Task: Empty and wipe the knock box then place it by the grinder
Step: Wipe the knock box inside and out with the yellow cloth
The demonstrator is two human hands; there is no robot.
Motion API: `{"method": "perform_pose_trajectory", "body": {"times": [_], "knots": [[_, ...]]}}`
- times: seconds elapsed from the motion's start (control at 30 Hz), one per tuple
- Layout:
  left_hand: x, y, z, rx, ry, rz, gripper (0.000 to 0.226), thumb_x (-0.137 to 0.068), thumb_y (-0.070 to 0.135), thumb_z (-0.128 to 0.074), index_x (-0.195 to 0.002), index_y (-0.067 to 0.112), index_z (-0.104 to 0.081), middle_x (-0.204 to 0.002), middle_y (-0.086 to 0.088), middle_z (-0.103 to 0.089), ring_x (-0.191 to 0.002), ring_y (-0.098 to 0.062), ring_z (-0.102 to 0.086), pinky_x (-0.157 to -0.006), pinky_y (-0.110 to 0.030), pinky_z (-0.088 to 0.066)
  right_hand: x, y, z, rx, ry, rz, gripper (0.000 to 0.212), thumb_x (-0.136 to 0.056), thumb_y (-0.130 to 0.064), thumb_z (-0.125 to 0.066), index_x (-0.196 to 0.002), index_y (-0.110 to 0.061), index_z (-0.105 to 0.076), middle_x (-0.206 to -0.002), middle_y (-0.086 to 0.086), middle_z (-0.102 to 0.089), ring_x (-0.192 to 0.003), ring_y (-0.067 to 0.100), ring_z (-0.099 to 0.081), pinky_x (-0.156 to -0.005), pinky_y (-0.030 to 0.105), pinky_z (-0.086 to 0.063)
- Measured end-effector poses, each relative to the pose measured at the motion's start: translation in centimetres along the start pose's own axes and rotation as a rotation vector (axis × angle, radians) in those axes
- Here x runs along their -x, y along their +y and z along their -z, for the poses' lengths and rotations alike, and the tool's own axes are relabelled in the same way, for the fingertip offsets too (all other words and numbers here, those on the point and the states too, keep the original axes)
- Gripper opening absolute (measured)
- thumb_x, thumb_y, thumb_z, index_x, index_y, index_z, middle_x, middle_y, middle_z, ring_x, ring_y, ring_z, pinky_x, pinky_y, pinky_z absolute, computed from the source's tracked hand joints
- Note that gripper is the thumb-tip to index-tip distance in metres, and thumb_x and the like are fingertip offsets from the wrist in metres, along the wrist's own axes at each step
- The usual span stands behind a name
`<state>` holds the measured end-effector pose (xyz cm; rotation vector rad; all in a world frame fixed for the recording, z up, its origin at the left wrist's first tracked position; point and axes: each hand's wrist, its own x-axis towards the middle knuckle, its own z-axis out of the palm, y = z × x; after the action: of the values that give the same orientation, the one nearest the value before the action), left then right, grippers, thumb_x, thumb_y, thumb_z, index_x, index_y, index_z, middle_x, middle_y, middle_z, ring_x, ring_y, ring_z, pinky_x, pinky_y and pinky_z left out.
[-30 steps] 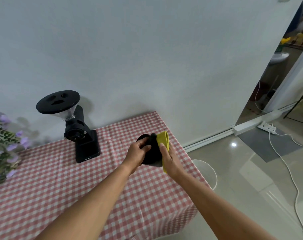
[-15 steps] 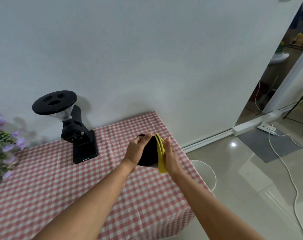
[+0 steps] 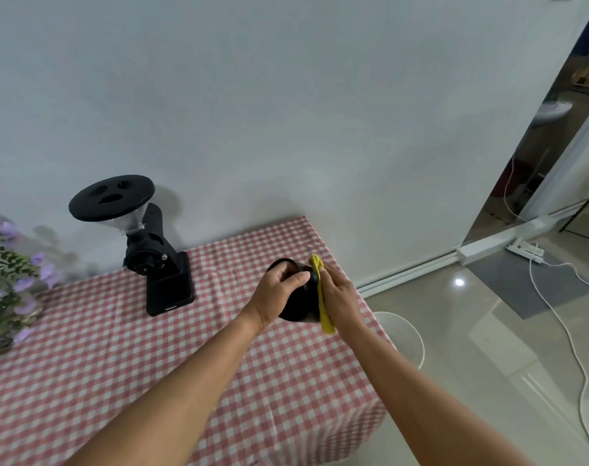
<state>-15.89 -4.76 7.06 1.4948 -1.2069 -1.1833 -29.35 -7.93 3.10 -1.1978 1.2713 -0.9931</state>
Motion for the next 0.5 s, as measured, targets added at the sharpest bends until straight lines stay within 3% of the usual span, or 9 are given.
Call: {"method": "perform_pose_trajectory", "body": {"times": [0.1,0.2,0.27,0.33,0.43,0.5], "knots": [[-0.1,0.8,0.1,0.006,0.009,-0.004,0.023,-0.1,0.024,-0.053,-0.108,0.008,-0.067,-0.109,-0.017,-0.071,-0.102,-0.028,-0.065,-0.084,-0.03,-0.05,-0.5,-1.2,0.0,0.031,-0.028,0.013,0.05,-0.086,-0.064,-0.051,-0.128,-0.039,-0.063,-0.136,-0.007,-0.062,-0.123,0.017,-0.058,-0.107,0.047,-0.045],[-0.5,1.2,0.7,0.007,0.095,-0.002,0.028,-0.103,0.025,-0.043,-0.108,0.006,-0.064,-0.104,-0.015,-0.069,-0.1,-0.028,-0.064,-0.079,-0.033,-0.05,0.9,-0.5,-0.9,0.151,-0.044,0.155,0.046,-0.097,-0.054,-0.044,-0.138,-0.036,-0.055,-0.152,-0.015,-0.042,-0.14,0.012,-0.038,-0.116,0.045,-0.032],[-0.4,1.2,0.9,-0.002,0.098,-0.022,0.034,-0.102,0.029,-0.04,-0.107,0.004,-0.062,-0.104,-0.019,-0.069,-0.101,-0.034,-0.065,-0.084,-0.043,-0.053,1.5,0.2,-1.4,0.237,-0.021,0.205,0.044,-0.099,-0.052,-0.041,-0.139,-0.036,-0.054,-0.154,-0.014,-0.04,-0.143,0.013,-0.032,-0.117,0.046,-0.028],[0.0,1.1,0.5,-0.024,0.077,-0.039,0.04,-0.097,0.036,-0.039,-0.108,0.003,-0.06,-0.106,-0.023,-0.067,-0.101,-0.035,-0.064,-0.088,-0.045,-0.052,1.0,-0.2,-1.6,0.173,0.026,0.162,0.041,-0.1,-0.049,-0.043,-0.135,-0.034,-0.058,-0.148,-0.007,-0.049,-0.136,0.016,-0.043,-0.113,0.046,-0.036],[0.3,0.7,0.0,-0.06,0.078,-0.058,0.041,-0.097,0.036,-0.038,-0.102,-0.001,-0.056,-0.102,-0.027,-0.063,-0.092,-0.029,-0.06,-0.082,-0.04,-0.05,0.1,-1.8,-1.1,0.051,0.083,-0.042,0.037,-0.101,-0.044,-0.042,-0.121,-0.026,-0.066,-0.126,0.004,-0.067,-0.11,0.022,-0.062,-0.097,0.043,-0.049],[0.2,0.7,0.0,-0.06,0.098,-0.031,0.036,-0.103,0.033,-0.036,-0.104,0.003,-0.056,-0.102,-0.023,-0.063,-0.094,-0.027,-0.061,-0.08,-0.038,-0.051,0.6,-1.9,-1.2,0.155,0.08,0.015,0.037,-0.101,-0.048,-0.04,-0.119,-0.028,-0.065,-0.131,0.001,-0.064,-0.113,0.02,-0.06,-0.098,0.044,-0.048]]}}
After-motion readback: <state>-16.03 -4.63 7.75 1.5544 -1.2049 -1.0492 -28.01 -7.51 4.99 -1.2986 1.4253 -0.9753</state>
